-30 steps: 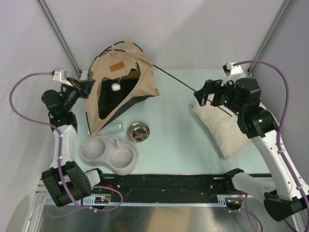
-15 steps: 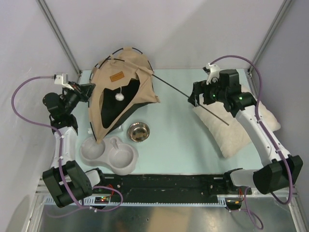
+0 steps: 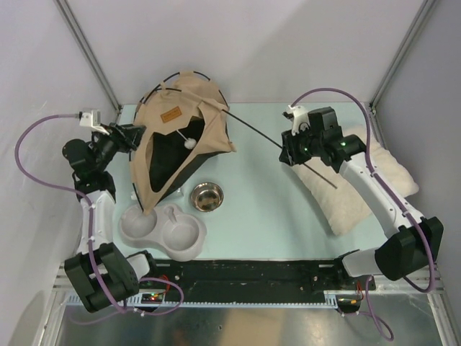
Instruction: Set up the pet tent
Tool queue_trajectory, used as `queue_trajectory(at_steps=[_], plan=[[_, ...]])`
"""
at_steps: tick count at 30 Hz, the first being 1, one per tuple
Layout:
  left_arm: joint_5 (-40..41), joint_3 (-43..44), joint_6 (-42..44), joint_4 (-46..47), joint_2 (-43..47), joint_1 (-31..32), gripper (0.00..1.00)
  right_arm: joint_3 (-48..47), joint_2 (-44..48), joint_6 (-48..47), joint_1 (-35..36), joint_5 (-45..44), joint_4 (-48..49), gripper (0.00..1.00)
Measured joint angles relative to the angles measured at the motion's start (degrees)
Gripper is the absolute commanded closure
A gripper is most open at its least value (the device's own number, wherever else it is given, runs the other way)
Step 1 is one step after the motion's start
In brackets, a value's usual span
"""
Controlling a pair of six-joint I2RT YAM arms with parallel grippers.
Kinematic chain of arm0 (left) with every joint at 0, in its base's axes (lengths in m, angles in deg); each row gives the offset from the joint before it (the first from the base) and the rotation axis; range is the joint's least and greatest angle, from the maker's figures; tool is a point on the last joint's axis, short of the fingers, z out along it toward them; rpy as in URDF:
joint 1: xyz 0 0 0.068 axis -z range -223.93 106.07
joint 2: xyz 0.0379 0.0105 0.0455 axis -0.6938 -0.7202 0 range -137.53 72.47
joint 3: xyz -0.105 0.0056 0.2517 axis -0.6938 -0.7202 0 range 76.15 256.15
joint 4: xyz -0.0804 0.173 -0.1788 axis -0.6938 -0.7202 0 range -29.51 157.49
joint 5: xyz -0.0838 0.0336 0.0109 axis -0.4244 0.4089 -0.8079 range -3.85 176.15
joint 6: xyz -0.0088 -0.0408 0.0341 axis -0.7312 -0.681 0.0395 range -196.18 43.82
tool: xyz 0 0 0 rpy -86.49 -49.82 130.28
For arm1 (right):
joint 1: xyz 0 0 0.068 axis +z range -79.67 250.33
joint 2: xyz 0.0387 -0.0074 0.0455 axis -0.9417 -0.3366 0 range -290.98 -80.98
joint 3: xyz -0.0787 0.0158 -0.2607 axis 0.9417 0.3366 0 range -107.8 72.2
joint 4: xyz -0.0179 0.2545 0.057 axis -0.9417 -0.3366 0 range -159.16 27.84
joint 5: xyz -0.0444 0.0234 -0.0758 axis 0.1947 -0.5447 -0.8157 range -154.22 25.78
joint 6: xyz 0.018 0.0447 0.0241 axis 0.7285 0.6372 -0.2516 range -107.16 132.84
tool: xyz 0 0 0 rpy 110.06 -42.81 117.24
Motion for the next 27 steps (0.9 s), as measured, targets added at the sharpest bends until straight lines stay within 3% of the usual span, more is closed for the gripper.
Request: queue_trajectory(at_steps=[2, 5, 16, 21, 27], plan=[[0.5, 0.0, -0.1, -0.2, 1.0, 0.0, 0.29, 0.0, -0.8, -0.5, 1.0, -1.1, -0.2, 0.92], [1.8, 0.2, -0.8, -0.6, 3.3, 0.0, 0.22, 0.0, -0.9, -1.1, 2.8, -1.7, -0.3, 0.99], [9.8, 7.0, -5.0, -11.0, 8.2, -0.1, 0.20, 5.3, 5.0, 4.9, 7.4, -9.7, 4.0, 1.00], [14.4, 11.3, -5.6, -21.3, 10.4, 0.2, 0.20, 12.0, 11.4, 10.1, 15.5, -19.0, 8.0, 1.00], [15.9, 12.2, -7.2, -27.2, 13.2, 2.6, 0.19, 16.1, 15.4, 17.7, 25.7, -30.6, 11.1, 1.00]])
